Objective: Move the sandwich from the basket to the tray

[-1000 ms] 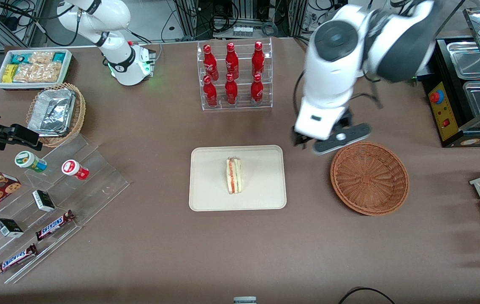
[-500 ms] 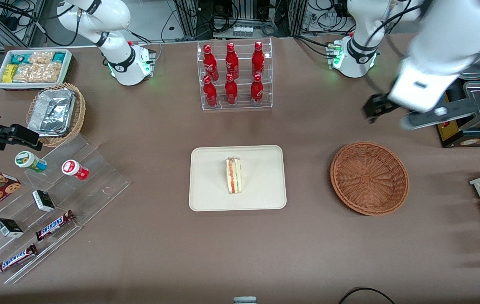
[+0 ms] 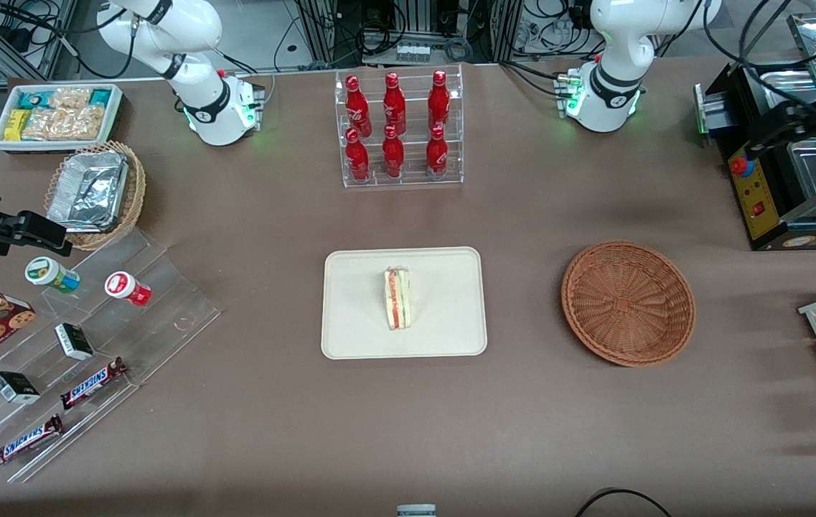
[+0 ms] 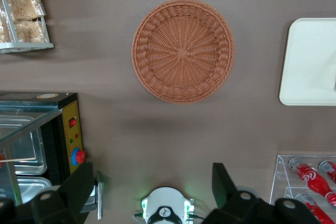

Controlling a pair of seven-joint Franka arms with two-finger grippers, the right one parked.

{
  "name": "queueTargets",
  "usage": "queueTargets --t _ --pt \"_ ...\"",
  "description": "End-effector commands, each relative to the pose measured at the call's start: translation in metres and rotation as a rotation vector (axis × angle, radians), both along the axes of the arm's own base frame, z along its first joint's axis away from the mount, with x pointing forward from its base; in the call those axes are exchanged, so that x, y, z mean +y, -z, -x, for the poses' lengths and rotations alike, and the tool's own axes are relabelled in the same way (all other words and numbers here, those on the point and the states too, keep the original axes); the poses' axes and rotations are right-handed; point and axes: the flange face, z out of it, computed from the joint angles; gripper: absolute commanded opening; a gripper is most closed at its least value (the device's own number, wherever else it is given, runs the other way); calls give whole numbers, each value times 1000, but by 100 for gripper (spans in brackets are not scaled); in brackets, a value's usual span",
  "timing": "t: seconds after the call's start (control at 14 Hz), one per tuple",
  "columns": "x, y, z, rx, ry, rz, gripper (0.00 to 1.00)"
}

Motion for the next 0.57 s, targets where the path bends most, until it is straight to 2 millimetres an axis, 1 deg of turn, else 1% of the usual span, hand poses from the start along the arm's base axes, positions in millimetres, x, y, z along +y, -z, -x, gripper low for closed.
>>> queueTargets --t 0.0,0.29,0.43,0.5 --pt "-7 -1 7 6 23 10 99" --pt "-6 -6 6 -4 27 17 100" --pt "-6 -1 4 3 25 17 99" --pt "-6 4 1 14 22 15 100"
